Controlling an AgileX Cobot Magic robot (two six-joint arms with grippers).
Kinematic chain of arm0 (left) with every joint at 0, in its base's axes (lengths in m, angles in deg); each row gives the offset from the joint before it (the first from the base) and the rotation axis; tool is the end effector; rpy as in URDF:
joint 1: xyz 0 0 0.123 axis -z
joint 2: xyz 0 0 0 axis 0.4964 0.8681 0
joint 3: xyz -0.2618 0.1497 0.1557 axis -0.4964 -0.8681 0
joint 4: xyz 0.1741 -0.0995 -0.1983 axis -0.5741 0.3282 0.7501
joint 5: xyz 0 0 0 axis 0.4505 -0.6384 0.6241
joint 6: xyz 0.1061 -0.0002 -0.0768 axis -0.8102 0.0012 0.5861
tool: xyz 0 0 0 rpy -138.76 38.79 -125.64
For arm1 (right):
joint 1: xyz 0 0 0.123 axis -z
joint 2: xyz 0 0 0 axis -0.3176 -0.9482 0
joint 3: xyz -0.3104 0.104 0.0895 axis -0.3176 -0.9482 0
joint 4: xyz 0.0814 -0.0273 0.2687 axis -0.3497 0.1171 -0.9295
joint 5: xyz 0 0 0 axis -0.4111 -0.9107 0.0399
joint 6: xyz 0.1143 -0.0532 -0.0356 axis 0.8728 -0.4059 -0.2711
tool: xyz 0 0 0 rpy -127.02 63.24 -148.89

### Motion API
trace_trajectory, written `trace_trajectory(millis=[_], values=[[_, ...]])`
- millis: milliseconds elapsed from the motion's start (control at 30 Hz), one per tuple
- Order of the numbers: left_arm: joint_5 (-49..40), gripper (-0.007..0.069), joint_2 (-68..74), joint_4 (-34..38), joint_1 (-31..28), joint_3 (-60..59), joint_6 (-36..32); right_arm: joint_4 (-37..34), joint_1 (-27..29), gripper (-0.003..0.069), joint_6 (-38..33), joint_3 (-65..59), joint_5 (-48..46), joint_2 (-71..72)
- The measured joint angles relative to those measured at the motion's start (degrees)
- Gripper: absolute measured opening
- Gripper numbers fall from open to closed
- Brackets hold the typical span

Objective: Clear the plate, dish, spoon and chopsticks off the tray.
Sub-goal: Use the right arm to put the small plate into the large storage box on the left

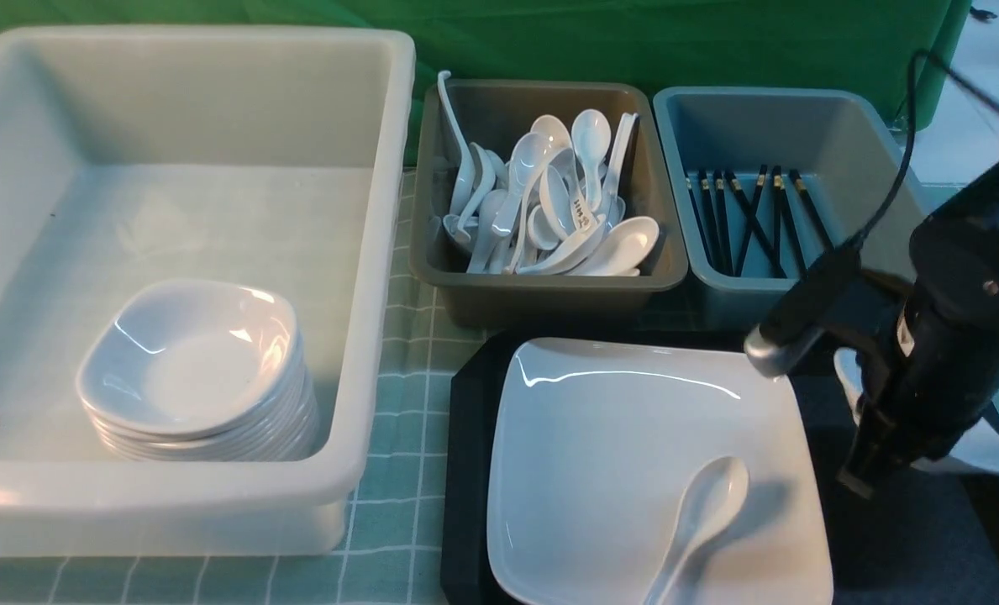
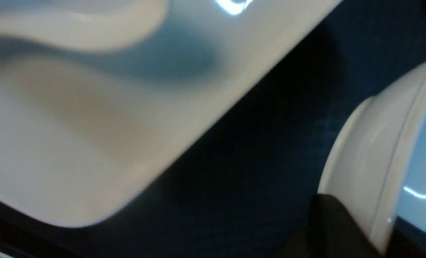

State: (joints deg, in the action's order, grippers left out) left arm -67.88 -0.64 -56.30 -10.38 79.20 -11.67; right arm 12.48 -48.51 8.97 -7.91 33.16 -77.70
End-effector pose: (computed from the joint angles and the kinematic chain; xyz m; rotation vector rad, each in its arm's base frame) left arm 0.0438 -0.0388 0.4140 0.5939 1.6558 -0.2424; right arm 0.3127 0.1427 0.2803 -1.1355 2.4573 -0.3060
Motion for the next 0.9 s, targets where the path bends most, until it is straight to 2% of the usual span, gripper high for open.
trace_trajectory(millis=[167, 233, 367, 467, 567, 733, 900], values=[[0.0, 0.0018, 0.0, -6.3, 0.0, 0.0, 5.2, 0.1, -11.7, 0.0059, 1.7, 9.0, 1.3, 3.8], [-1.4, 0.0018, 0.0, -12.5, 0.0, 0.9, 11.1, 0.1, -21.1, 0.0059, -1.7, 16.8, 5.6, 2.6], [-4.6, 0.0018, -0.1, -16.5, 0.0, 4.1, 15.3, -0.3, -31.6, 0.0059, -11.6, 25.9, 12.8, -4.5], [-6.7, 0.0018, -0.1, -17.5, 0.0, 6.1, 15.7, -0.7, -35.2, 0.0059, -17.7, 30.7, 16.3, -11.1], [-8.8, 0.0018, -0.1, -18.0, 0.0, 7.3, 15.8, -1.0, -36.2, 0.0059, -20.2, 36.6, 17.5, -19.3], [-12.2, 0.0018, -0.1, -18.2, 0.0, 7.4, 15.8, -0.9, -36.2, 0.0059, -20.6, 45.3, 16.3, -29.4], [-12.8, 0.0018, -0.1, -18.2, 0.0, 7.4, 15.8, -0.8, -36.2, 0.0059, -20.3, 49.0, 13.6, -33.6]])
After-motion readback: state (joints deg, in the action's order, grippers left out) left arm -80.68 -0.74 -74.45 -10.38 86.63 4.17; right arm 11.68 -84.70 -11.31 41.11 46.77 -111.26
